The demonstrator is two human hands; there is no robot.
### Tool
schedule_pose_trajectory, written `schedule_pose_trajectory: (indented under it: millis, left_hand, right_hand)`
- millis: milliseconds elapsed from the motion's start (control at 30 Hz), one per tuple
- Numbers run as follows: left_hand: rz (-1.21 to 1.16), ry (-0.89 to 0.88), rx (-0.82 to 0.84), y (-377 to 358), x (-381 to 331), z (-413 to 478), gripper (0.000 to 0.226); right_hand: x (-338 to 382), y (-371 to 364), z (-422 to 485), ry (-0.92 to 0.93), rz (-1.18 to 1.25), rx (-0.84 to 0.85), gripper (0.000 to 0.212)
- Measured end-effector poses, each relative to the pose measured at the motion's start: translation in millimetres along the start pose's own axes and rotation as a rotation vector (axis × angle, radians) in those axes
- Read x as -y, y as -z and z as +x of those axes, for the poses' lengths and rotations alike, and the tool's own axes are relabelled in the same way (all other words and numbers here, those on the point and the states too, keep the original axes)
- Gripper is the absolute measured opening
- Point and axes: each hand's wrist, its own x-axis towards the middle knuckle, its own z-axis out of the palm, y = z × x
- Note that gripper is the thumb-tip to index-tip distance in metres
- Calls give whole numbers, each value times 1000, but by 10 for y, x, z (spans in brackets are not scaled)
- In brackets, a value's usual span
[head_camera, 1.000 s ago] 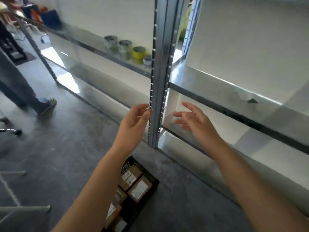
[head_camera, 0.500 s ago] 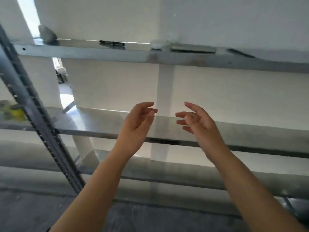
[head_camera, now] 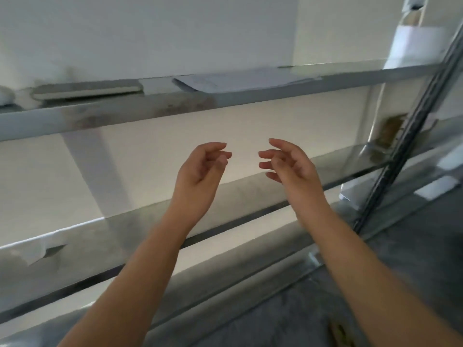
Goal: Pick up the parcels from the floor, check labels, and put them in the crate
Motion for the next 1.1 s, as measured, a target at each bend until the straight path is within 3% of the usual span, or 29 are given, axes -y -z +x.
schedule_pose_trajectory:
  millis: [300, 567, 733, 1100]
  left_hand:
    - [-203, -68, 344, -660, 155, 609, 20]
    - [-515, -45, 655, -1666, 10, 398, 18]
    - [-591, -72, 776, -2260, -138, 160, 18]
    - [-550, -161, 940, -3575, -818, -346, 19]
  right_hand:
    - [-64, 423, 1, -1, -128, -399, 30]
    - [-36, 1107, -561, -29, -259, -737, 27]
    - [4, 1556, -888, -62, -367, -843, 28]
    - [93, 3004, -1425, -40, -347, -989, 28]
